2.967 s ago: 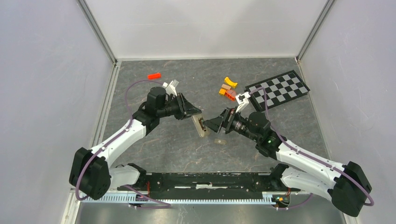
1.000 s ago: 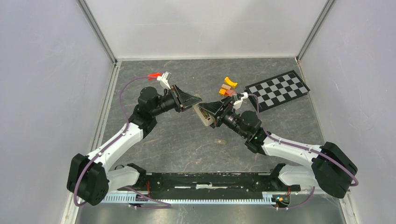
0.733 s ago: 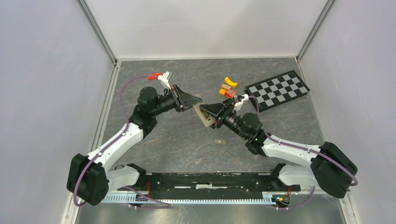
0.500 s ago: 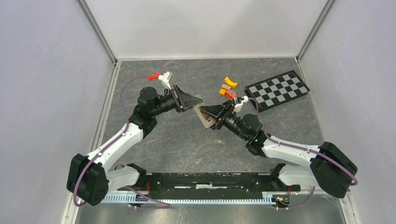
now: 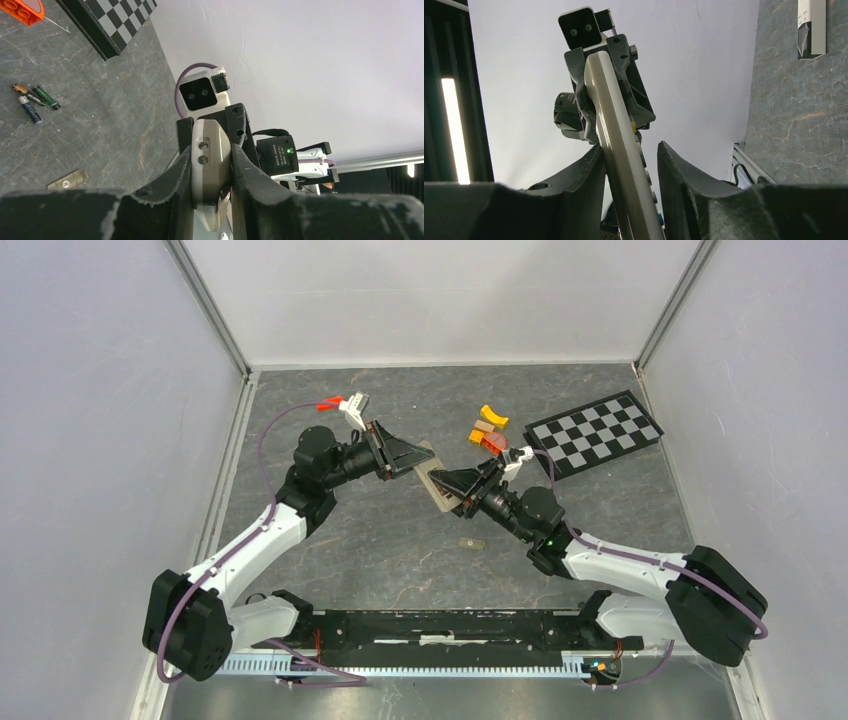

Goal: Load the batteries into the remote control
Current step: Load the battery into the remote control, then pick up the battery from the center of the board.

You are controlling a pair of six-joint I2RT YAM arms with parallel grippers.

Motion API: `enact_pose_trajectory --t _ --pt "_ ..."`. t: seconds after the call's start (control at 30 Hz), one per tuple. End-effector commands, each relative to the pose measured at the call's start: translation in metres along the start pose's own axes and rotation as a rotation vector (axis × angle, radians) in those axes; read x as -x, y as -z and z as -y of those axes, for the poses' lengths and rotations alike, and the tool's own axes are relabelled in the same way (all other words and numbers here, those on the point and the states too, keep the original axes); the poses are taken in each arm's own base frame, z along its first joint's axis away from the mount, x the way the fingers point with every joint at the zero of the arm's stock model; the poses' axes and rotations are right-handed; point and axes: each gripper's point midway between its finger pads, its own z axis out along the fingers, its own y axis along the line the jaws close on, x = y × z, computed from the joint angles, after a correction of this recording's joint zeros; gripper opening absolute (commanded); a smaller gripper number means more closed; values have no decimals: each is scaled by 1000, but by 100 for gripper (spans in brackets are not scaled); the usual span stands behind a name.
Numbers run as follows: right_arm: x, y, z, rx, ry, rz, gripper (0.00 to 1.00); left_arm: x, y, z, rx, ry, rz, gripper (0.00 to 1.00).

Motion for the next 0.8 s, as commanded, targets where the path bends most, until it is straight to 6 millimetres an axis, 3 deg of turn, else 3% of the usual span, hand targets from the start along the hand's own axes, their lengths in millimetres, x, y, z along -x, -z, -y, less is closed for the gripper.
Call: enact_pose_trajectory --t 0.0,0.1,0.2,0.37,0.5,0.67,0.77 --pt "1 8 -26 95 1 10 54 3 2 11 -38 -94 3 2" --pt "1 12 -26 116 64 13 85 2 4 9 -26 -105 1 2" --pt "3 19 -18 121 136 20 97 2 6 7 -7 -130 1 2" --pt "2 37 10 80 228 -19 97 0 12 -1 45 -219 -27 2" --pt "19 51 41 -54 412 7 90 3 24 -21 161 -288 -14 2" --pt "69 72 75 -415 792 110 82 -7 39 -47 254 -315 -30 2" --pt "98 92 86 -624 992 138 73 -17 42 -47 220 -335 -60 2"
